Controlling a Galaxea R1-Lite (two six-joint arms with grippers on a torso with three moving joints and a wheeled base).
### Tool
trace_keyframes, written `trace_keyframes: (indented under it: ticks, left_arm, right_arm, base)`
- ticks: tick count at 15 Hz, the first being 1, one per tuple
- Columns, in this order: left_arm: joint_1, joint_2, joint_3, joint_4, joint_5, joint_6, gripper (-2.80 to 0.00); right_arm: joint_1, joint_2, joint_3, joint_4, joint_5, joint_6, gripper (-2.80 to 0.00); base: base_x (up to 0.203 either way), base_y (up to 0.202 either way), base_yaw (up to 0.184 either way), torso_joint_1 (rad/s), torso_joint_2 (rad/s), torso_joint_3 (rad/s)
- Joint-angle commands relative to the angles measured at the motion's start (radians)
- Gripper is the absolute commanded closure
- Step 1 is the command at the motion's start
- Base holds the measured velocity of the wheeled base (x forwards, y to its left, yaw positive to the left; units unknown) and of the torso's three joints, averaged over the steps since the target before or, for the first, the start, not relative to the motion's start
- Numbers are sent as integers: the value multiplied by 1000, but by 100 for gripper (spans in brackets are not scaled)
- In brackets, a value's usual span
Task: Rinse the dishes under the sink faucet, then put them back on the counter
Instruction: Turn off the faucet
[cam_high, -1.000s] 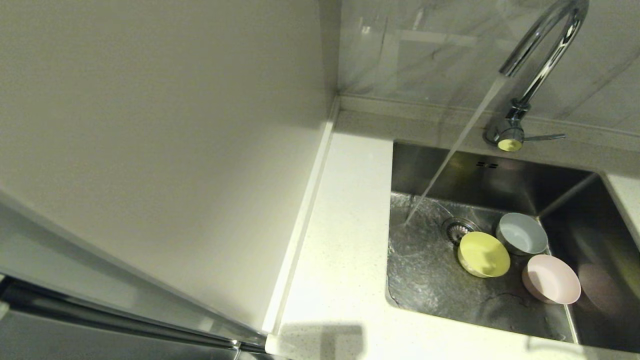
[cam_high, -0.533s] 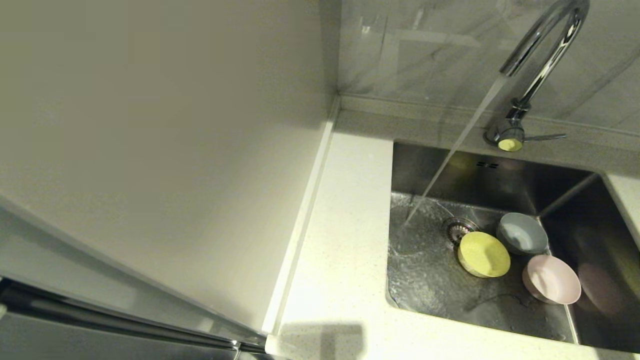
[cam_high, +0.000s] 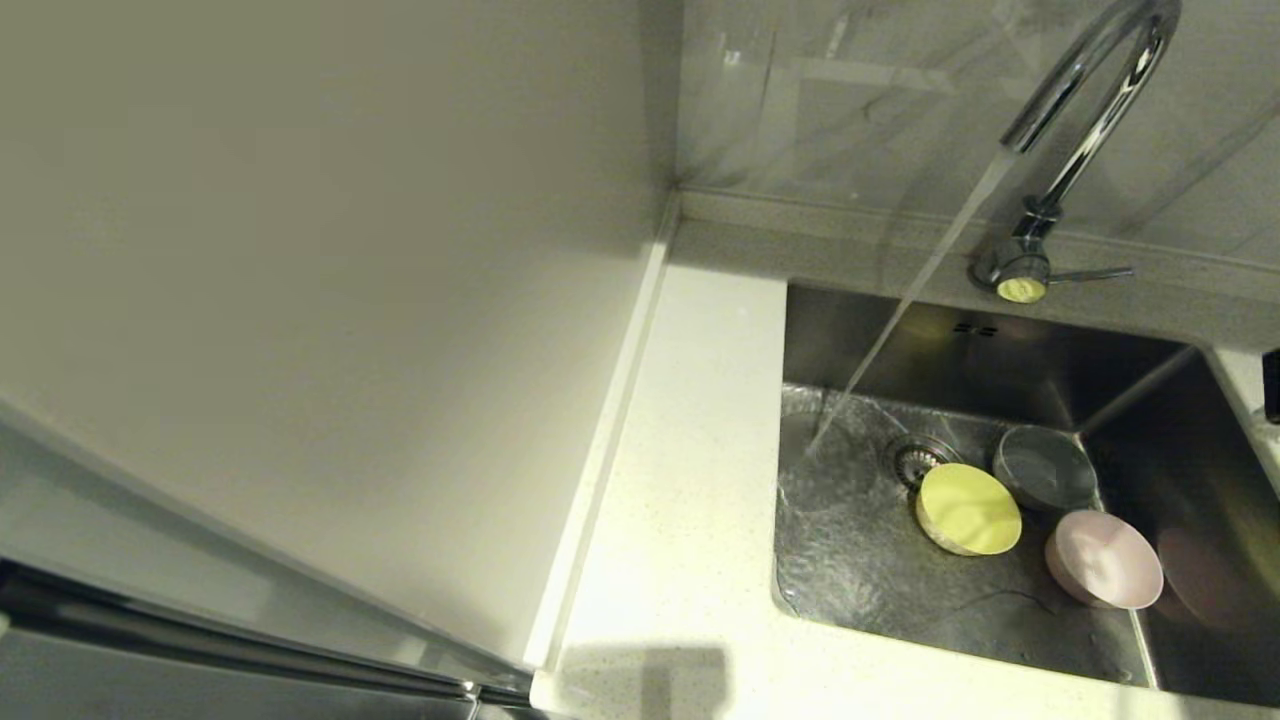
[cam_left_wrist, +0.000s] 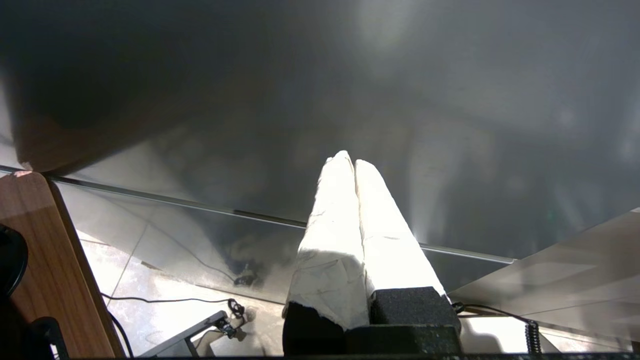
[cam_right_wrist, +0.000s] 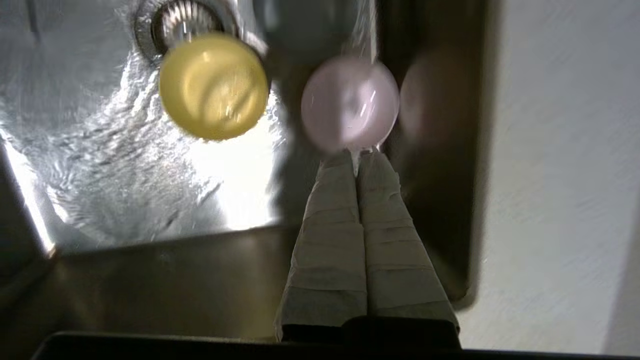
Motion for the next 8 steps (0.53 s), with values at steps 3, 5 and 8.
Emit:
trace_keyframes:
  ticks: [3, 5, 8]
  left_arm:
    - [0, 0, 3, 0, 0, 0, 0]
    - [0, 0, 3, 0, 0, 0, 0]
    - [0, 0, 3, 0, 0, 0, 0]
  right_arm:
    - [-118, 223, -159, 168, 315, 53, 0]
    - [-125, 274, -215, 175, 419, 139, 0]
    - [-126, 325, -327, 175, 520, 189, 0]
  base:
    - [0, 0, 0, 0, 0, 0]
    - [0, 0, 0, 0, 0, 0]
    - [0, 0, 0, 0, 0, 0]
